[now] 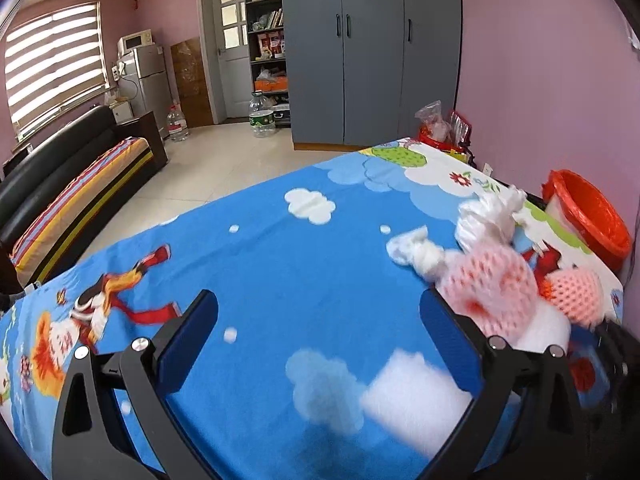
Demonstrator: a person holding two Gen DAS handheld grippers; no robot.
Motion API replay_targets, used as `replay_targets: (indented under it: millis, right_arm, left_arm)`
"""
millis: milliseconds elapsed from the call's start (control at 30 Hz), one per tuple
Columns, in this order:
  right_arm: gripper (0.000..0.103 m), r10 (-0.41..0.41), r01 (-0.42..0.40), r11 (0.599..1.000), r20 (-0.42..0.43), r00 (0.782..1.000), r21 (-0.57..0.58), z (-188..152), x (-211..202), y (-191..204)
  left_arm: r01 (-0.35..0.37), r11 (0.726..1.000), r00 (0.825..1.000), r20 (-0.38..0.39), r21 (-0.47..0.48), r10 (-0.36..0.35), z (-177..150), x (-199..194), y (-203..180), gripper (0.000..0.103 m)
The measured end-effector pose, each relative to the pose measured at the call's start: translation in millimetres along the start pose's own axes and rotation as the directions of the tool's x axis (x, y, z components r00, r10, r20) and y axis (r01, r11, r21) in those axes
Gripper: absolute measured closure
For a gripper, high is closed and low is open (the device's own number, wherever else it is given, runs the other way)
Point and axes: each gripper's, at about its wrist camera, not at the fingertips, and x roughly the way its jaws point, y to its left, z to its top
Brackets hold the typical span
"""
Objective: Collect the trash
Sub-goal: 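Grasp the white napkin on the bed with the left tool, then grasp the white foam block with the right tool while the left tool holds the napkin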
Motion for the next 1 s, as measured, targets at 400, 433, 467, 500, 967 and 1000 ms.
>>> replay_targets:
  millis: [400,433,467,500,967,1000]
  right_arm:
    - [0.037,0.056,-0.062,0.993,0.062,0.996,0.098,-12.4,-17.6,-18.3]
    - [0.037,0.061,-0.068,0.993,0.069,0.996,0.094,-12.8,-18.6,-17.7]
    - [0.037,0.064,-0.071,0.993,0.074,0.995,0.092,-12.9,-19.0,-17.8]
    - [0.037,0.068,-0.075,0.993,0.083,0.994,0.089,-13.4,-20.0,-18.0]
    - [0.037,0.064,-0.081,0.987,0.119,0.991,0.138,-23.8,-36.7,-21.2]
    - [0.037,0.064,-0.081,0.988,0.122,0.990,0.135,-24.4,-39.6,-20.2]
  left_arm:
    - [0.166,0.984,0.974,-0.168,0.071,-0.153,46.7,105.9,-24.9,0.022]
    - [0.193,0.979,0.968,-0.179,0.073,-0.178,47.5,108.9,-29.9,0.022]
    - [0.221,0.972,0.960,-0.195,0.082,-0.202,48.4,111.9,-37.7,0.022]
    - [0.237,0.967,0.954,-0.207,0.089,-0.215,48.1,113.9,-43.5,0.022]
    - [0.262,0.945,0.950,-0.225,0.195,-0.217,15.2,100.8,-73.3,0.077]
    - [0.249,0.951,0.956,-0.203,0.184,-0.212,14.0,93.4,-71.1,0.077]
